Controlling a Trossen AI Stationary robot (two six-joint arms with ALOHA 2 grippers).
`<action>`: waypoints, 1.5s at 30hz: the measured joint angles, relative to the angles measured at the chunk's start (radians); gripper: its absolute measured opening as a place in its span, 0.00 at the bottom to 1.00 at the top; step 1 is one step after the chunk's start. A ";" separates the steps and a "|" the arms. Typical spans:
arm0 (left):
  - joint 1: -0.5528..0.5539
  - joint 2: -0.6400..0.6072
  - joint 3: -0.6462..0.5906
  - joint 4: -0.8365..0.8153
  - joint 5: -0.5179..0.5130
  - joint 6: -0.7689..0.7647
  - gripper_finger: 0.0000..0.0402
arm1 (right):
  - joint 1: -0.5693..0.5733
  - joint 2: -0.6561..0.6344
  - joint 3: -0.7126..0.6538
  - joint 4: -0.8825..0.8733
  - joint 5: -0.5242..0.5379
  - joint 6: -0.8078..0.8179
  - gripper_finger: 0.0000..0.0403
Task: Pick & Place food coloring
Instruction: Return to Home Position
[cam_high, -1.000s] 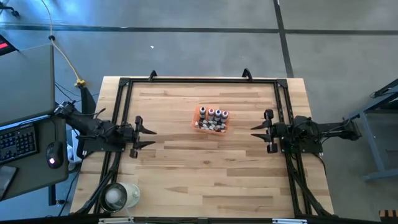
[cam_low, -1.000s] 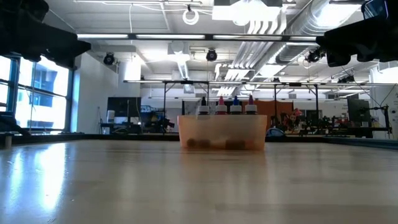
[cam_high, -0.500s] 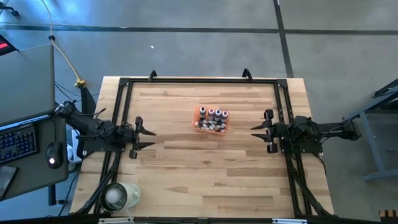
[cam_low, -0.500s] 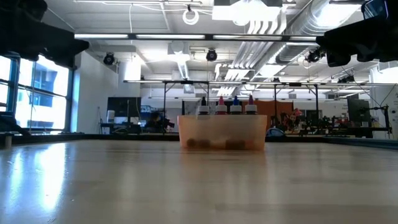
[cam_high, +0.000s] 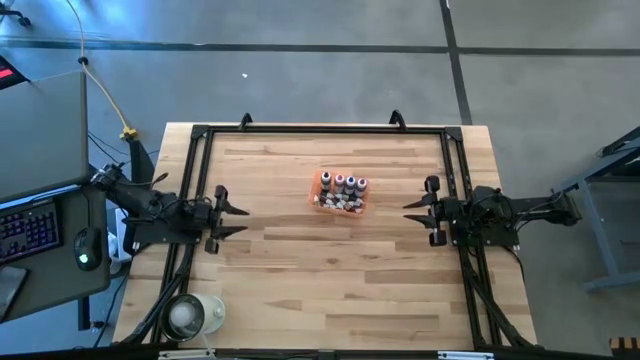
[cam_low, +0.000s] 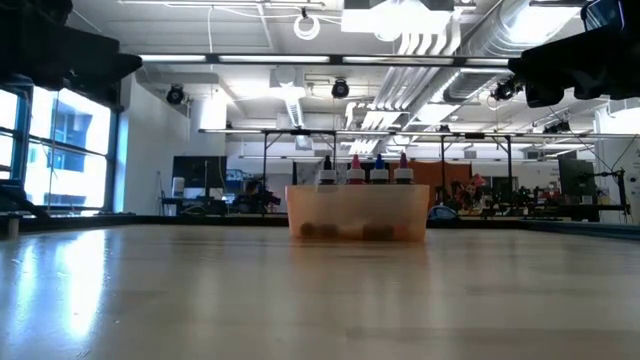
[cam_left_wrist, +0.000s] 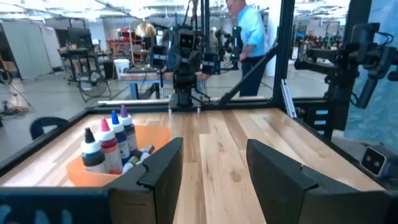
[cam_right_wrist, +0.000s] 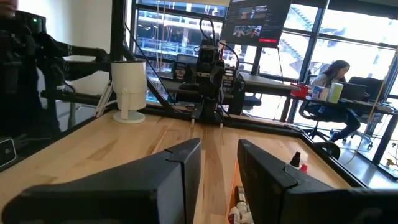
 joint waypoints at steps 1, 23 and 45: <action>0.000 0.002 0.000 0.002 -0.003 0.000 0.44 | 0.000 0.000 0.000 0.000 0.000 0.000 0.25; 0.108 0.003 0.000 0.001 0.004 0.000 0.44 | 0.000 0.000 0.000 -0.004 0.000 0.000 0.25; 0.151 0.003 0.000 0.001 -0.004 0.000 0.44 | 0.000 0.000 0.000 -0.004 0.000 0.000 0.25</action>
